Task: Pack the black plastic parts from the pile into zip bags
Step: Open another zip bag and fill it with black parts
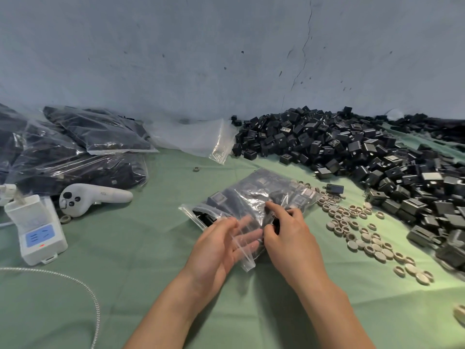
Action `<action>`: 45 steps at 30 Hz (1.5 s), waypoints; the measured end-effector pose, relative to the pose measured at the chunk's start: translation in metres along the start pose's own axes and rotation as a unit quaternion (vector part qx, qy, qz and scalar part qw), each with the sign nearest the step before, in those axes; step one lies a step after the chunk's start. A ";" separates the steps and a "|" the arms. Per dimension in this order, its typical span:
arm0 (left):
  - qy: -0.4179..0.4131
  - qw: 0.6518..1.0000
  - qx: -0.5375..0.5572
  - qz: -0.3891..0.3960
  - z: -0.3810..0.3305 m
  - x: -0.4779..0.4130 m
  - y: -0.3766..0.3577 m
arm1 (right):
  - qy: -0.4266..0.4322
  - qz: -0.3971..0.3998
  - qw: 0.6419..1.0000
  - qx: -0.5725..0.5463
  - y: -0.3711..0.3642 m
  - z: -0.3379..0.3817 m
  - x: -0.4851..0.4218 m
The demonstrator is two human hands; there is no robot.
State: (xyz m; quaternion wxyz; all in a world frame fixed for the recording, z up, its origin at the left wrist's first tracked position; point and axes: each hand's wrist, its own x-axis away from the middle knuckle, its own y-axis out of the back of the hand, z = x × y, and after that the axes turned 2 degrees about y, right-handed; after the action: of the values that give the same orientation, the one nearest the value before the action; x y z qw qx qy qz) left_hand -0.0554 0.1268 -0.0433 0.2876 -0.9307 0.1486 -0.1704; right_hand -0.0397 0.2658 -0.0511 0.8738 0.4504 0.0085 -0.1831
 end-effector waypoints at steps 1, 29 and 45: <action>0.000 1.000 -0.001 0.000 0.000 -0.002 0.000 | 0.000 -0.004 1.000 -0.011 0.000 0.000 0.000; -0.122 0.951 -0.182 -0.220 -0.018 0.038 0.040 | 0.158 -0.023 0.964 -0.212 0.013 0.019 0.020; -0.205 0.906 -0.322 -0.185 0.017 0.011 0.021 | 0.054 0.027 0.995 -0.078 0.013 -0.009 0.010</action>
State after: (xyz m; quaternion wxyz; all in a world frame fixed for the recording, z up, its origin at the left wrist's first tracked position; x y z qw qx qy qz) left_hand -0.0422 0.1142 -0.0658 -0.0404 -0.9978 -0.0416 0.0309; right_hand -0.0245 0.2764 -0.0485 0.9090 0.3905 0.0577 -0.1341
